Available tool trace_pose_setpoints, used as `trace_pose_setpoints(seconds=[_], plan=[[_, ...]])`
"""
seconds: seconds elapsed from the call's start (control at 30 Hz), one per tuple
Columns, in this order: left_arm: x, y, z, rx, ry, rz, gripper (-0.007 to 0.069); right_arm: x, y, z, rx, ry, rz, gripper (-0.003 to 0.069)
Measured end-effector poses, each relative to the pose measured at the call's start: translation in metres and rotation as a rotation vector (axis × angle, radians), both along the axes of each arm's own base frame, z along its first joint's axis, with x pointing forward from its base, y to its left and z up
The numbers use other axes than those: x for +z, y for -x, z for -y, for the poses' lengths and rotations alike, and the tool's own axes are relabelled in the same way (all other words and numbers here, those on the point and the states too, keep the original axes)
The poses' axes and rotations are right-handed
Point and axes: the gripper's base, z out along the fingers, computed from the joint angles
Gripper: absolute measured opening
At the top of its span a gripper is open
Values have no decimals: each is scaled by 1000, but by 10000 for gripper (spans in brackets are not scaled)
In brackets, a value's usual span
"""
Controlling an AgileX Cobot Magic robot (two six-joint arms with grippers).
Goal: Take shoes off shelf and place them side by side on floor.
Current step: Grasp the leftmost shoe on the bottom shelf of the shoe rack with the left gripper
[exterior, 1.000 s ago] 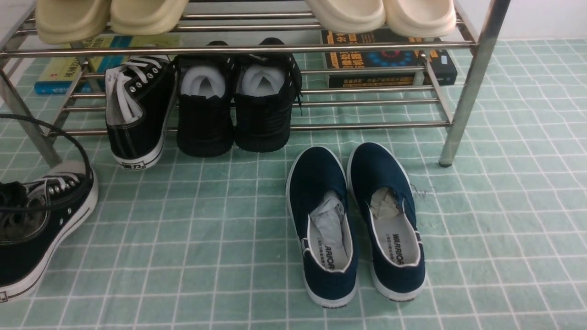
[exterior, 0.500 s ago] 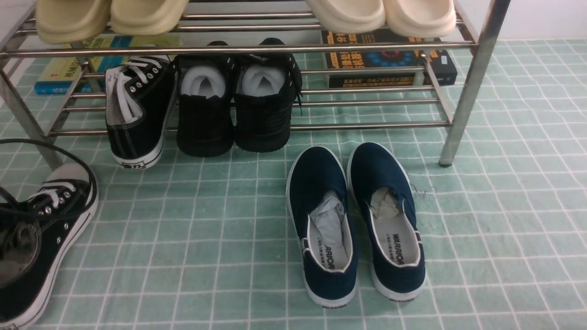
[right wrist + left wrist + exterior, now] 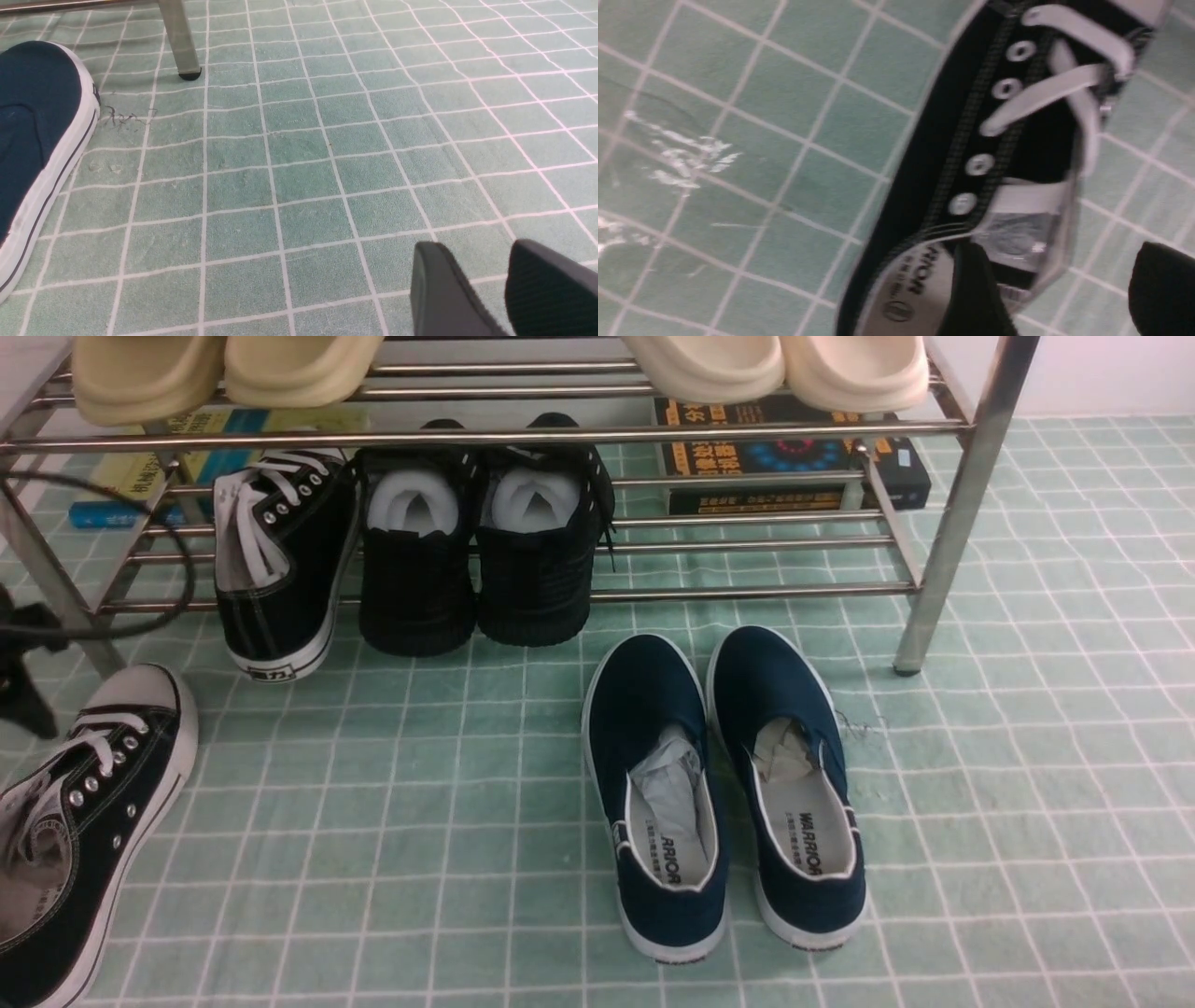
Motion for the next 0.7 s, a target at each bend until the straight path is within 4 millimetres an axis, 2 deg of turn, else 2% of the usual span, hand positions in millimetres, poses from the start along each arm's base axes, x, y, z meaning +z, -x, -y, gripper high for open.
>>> trace_pose_setpoints(seconds=[0.07, 0.13, 0.17, 0.23, 0.37, 0.43, 0.53, 0.7], plan=[[17, -14, 31, -80, 30, 85, 458, 0, 0, 0, 0, 0, 0, 237], [22, -20, 43, -106, 34, 118, 459, 0, 0, 0, 0, 0, 0, 237], [30, -32, 61, -126, 48, 187, 459, 0, 0, 0, 0, 0, 0, 237], [33, -43, 74, -118, 65, 242, 459, 0, 0, 0, 0, 0, 0, 237], [22, -65, 79, -61, 63, 286, 459, 0, 0, 0, 0, 0, 0, 237], [16, -70, 78, -53, 50, 282, 459, 0, 0, 0, 0, 0, 0, 237], [-6, -85, 76, -60, 6, 260, 458, 0, 0, 0, 0, 0, 0, 237], [-31, -102, 76, -69, -6, 259, 430, 0, 0, 0, 0, 0, 0, 237]])
